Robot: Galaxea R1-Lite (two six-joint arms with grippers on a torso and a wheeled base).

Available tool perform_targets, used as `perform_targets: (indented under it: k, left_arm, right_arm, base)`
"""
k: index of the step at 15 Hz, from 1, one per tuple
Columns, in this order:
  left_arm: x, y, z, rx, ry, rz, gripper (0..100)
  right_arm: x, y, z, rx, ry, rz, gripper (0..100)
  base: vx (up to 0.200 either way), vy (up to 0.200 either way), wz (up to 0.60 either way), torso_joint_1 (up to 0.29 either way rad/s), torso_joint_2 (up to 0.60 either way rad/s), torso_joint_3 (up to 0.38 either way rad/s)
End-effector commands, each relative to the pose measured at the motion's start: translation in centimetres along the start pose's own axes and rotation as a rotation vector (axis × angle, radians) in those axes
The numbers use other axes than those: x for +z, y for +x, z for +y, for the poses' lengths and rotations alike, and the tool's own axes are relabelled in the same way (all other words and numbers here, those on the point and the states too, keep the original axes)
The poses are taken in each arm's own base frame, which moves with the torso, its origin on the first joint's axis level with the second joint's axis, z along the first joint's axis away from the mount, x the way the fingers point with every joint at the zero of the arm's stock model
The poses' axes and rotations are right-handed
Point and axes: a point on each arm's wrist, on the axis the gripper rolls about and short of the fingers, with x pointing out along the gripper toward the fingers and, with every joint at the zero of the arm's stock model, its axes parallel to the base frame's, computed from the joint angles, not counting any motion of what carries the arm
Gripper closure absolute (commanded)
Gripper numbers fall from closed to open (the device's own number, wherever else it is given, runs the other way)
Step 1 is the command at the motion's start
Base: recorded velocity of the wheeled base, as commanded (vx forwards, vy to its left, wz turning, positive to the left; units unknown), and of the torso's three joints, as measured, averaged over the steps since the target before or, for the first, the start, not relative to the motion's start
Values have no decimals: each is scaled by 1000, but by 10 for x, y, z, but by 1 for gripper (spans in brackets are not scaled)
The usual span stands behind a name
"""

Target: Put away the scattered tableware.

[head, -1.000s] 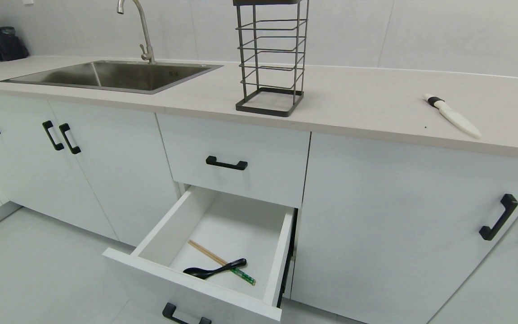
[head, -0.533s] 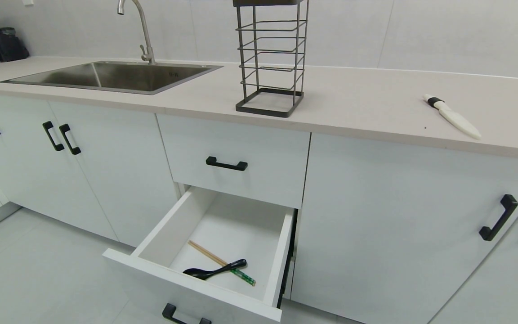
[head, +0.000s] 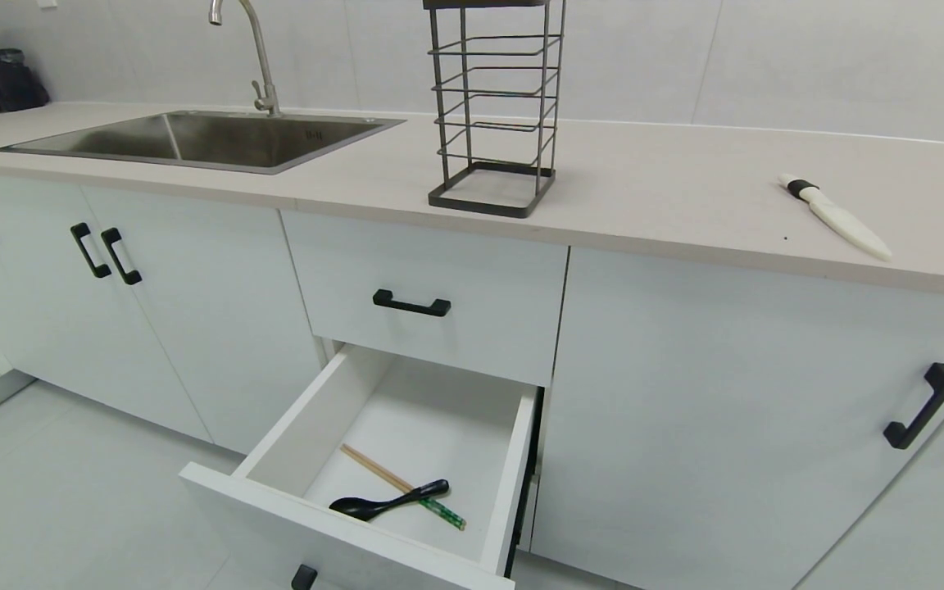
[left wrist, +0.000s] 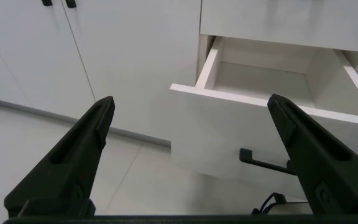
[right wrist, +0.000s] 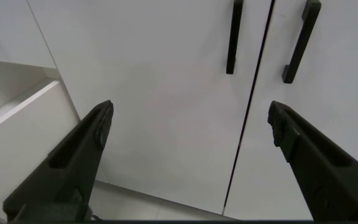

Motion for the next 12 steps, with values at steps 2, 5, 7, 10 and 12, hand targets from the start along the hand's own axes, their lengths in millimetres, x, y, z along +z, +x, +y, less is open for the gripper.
perform_targets:
  k: [2,5,7,10,12]
  left_arm:
    - [0,0,-1,-22,6,-1,0]
    - [62,-5,-2,-138,33,-222,0]
    - [60,3,-5,-253,33,-130,0]
    - [64,35,-7,-404,-19,147,0]
    - [60,60,-9,-464,-56,329,0]
  right_arm:
    - [0,0,0,1,0,4,0]
    - [0,0,0,1,0,4,0]
    - [0,0,0,1,0,4,0]
    - [0,0,0,1,0,4,0]
    - [0,0,0,1,0,4,0]
  base:
    - [0,0,0,0,0,0]
    - [0,0,0,0,0,0]
    - [0,0,0,0,0,0]
    - [0,0,0,0,0,0]
    - [0,0,0,0,0,0]
